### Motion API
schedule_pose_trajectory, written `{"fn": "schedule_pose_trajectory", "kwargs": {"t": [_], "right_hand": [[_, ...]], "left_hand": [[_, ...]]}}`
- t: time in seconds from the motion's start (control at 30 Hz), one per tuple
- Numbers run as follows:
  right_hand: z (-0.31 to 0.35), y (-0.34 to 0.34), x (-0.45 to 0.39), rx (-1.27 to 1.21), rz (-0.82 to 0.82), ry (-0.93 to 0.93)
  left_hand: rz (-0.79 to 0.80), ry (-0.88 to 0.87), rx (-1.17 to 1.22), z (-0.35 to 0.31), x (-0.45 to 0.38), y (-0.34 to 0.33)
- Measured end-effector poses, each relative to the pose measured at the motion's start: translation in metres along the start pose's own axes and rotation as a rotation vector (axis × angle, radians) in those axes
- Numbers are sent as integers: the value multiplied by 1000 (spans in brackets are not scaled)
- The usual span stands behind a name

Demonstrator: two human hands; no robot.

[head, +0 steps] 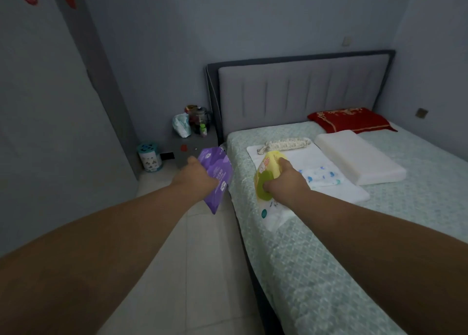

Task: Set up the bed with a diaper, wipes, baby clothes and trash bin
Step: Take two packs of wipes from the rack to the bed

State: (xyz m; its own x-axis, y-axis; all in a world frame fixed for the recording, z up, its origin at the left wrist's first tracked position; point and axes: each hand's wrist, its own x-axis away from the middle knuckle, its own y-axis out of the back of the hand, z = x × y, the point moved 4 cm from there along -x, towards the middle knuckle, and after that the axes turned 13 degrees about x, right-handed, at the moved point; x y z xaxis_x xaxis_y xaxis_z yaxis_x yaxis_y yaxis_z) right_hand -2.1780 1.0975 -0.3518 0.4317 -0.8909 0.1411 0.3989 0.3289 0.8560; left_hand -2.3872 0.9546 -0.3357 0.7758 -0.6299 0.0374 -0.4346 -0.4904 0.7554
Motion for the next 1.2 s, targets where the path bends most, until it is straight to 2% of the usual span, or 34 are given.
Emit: {"fn": "schedule_pose_trajectory", "kwargs": {"t": [0.27, 0.63, 0.97, 1.2], "right_hand": [[7, -1, -117, -16, -8, -45], [-29, 53, -294, 10, -47, -142], [-88, 81, -382, -12, -146, -404], [-115, 84, -403, -85, -265, -653]], "left_hand": [[31, -24, -41, -26, -125, -41], [120, -93, 12, -133, -293, -129], [314, -260, -3, -222, -394, -233], [495, -432, -20, -278, -444, -286]]}}
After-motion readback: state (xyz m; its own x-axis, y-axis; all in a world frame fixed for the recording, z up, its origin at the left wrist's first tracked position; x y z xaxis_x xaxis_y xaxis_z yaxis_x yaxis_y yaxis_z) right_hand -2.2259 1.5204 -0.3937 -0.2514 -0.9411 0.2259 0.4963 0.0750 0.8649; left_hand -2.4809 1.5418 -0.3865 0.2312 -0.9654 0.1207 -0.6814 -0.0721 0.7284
